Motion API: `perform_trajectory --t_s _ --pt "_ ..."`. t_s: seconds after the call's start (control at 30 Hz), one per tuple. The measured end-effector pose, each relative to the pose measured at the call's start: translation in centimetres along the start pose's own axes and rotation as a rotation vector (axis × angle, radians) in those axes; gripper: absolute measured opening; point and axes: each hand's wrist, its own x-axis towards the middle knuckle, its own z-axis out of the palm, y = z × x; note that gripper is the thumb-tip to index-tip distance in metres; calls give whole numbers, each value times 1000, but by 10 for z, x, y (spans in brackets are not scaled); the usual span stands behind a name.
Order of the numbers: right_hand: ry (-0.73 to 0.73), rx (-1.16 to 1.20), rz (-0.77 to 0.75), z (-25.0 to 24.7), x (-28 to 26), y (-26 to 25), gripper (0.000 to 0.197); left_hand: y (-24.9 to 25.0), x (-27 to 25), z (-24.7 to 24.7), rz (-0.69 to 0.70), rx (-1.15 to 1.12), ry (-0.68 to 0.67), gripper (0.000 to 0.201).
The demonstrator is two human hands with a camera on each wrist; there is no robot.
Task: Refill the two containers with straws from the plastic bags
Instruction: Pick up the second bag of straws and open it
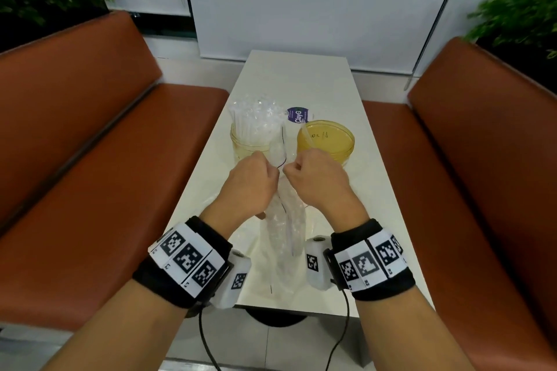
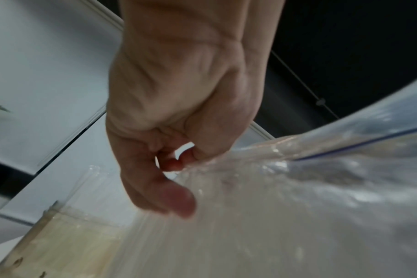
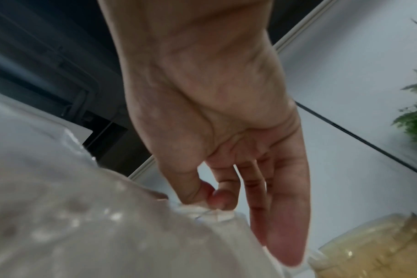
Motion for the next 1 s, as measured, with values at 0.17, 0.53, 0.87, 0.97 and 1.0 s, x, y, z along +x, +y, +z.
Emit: perform_trajectory --t_s 0.17,0.53,0.87,0.97,1.0 --pt "112 -108 103 -20 -4 -2 36 -14 3 -8 124 184 192 21" --pt "212 -70 114 -11 -14 -9 25 -29 1 -7 243 89 229 28" --pt "133 -30 221 -35 -10 28 44 -44 4 -28 169 138 138 56" --pt "95 -47 199 -39 -6 47 47 -59 13 -36 201 151 56 59" --pt "87 -84 195 -37 -4 50 46 -61 14 -36 218 141 6 61"
